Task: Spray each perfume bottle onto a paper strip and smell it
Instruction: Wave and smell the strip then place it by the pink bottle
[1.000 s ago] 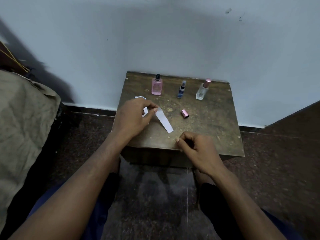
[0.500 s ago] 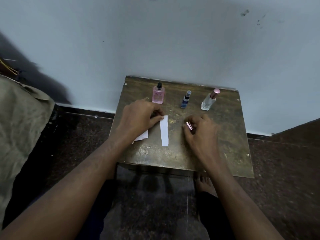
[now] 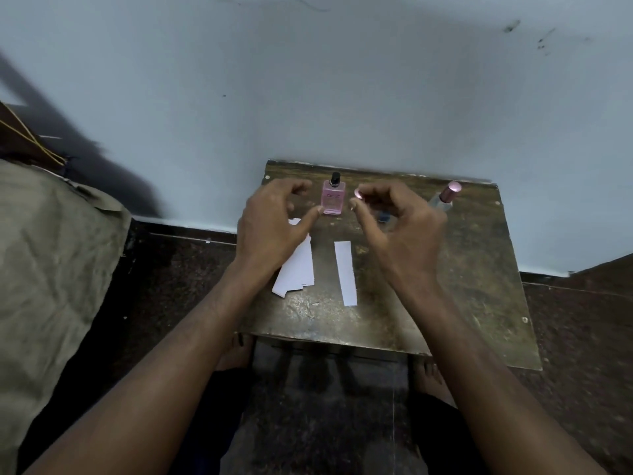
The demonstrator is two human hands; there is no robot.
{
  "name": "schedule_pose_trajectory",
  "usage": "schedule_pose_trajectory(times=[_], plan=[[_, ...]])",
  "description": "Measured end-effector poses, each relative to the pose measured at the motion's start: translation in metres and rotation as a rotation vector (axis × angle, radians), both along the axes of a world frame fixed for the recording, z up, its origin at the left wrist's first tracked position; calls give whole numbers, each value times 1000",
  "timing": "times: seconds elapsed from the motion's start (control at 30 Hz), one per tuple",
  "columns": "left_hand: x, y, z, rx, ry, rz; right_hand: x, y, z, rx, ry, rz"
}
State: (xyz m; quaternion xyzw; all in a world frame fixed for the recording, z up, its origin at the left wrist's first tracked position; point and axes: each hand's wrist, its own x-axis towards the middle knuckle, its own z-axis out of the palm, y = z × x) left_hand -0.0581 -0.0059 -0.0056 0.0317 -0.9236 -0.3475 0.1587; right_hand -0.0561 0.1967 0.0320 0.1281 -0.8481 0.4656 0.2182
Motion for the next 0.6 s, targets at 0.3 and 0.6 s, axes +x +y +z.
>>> schedule_pose_trajectory(times=[0.3, 0.6], plan=[[-15, 0, 2, -49, 20, -94, -44, -37, 1, -18, 134, 0], [-23, 4, 0, -11, -4, -63, -54, -44, -13, 103, 83, 42]])
